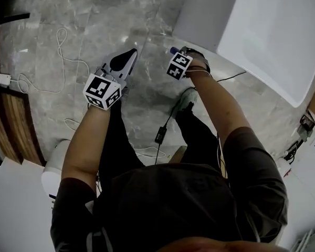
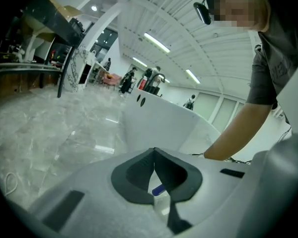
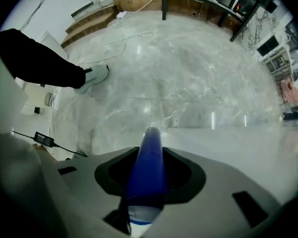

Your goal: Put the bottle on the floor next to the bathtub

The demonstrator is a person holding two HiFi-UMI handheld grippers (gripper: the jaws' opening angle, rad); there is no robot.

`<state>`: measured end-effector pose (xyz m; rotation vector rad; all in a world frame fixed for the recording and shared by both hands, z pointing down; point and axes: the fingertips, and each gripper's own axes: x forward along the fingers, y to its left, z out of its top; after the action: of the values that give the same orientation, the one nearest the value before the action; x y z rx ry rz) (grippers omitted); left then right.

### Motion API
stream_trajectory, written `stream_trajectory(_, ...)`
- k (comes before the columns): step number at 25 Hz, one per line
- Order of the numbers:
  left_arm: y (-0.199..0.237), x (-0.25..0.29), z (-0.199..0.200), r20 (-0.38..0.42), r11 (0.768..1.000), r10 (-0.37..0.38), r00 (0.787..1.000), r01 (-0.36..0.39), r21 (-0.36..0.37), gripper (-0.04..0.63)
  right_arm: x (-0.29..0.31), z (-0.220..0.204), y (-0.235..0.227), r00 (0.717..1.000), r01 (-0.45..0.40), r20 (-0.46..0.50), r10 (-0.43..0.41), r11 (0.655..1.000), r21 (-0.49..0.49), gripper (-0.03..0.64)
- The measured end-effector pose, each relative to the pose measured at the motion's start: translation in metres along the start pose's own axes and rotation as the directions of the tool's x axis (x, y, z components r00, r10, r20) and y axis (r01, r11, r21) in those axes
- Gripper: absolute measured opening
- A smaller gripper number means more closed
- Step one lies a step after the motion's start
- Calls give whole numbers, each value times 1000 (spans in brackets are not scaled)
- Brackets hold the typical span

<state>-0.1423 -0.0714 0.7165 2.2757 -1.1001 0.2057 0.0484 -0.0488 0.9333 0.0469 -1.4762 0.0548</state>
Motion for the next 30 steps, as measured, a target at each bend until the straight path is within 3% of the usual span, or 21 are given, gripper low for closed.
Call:
stream_trajectory(5, 18, 6, -46, -17, 1000, 4, 1000, -4, -15, 6, 83, -2, -4, 997, 24, -66, -25, 1000, -5, 135)
stream_trajectory(10, 34, -1, -80, -31, 998, 35, 999, -37, -57, 6, 128, 4, -14, 994, 44, -93, -48, 998, -41, 136)
stream_trajectory(19, 36, -1, -107, -47, 994, 53, 997, -57, -89, 6, 164, 17, -17, 991, 48, -124, -59, 994, -94, 140)
stream_trajectory(25, 37, -1, -109, -50, 994, 53, 997, -57, -90, 6, 164, 23, -20, 992, 55, -107, -63, 996, -74, 142)
stream_trajectory(30, 30, -5, -96, -50, 994, 53, 997, -57, -93, 6, 141, 24, -16, 996, 70, -56, -72, 996, -48, 261)
